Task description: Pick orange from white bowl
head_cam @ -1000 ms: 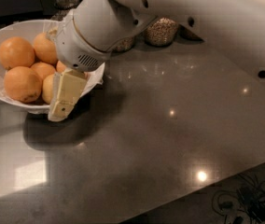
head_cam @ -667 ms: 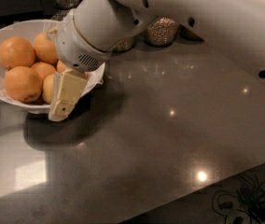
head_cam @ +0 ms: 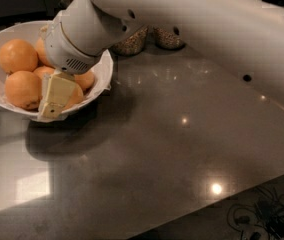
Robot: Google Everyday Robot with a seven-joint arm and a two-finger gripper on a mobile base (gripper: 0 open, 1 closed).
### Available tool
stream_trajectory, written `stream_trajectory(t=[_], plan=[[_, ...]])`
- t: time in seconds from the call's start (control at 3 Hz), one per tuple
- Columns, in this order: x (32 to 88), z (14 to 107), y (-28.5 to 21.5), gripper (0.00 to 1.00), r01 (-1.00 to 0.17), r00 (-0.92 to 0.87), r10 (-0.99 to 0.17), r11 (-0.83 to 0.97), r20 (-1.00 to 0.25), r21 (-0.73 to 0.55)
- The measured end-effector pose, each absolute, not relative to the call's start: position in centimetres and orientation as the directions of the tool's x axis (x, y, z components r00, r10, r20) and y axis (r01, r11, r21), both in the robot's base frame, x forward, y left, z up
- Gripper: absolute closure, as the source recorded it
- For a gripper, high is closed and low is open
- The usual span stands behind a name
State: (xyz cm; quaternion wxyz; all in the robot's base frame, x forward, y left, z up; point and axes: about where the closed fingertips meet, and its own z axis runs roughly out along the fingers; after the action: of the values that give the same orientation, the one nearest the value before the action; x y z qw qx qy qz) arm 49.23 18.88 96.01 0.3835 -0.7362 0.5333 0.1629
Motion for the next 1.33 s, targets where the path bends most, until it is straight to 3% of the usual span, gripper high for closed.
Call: stream_trajectory(t=[0.33, 1.0, 1.33], plan=[[51.6, 95.5, 21.2, 0.00, -0.910, 0.378, -0.645, -0.126, -0.664, -0.396], [53.1, 95.1, 23.4, 0.28, -0.914, 0.378, -0.622, -0.133, -0.686, -0.383], [53.1, 95.0, 24.0, 0.32, -0.915, 0.384, -0.610, -0.150, -0.693, -0.374]])
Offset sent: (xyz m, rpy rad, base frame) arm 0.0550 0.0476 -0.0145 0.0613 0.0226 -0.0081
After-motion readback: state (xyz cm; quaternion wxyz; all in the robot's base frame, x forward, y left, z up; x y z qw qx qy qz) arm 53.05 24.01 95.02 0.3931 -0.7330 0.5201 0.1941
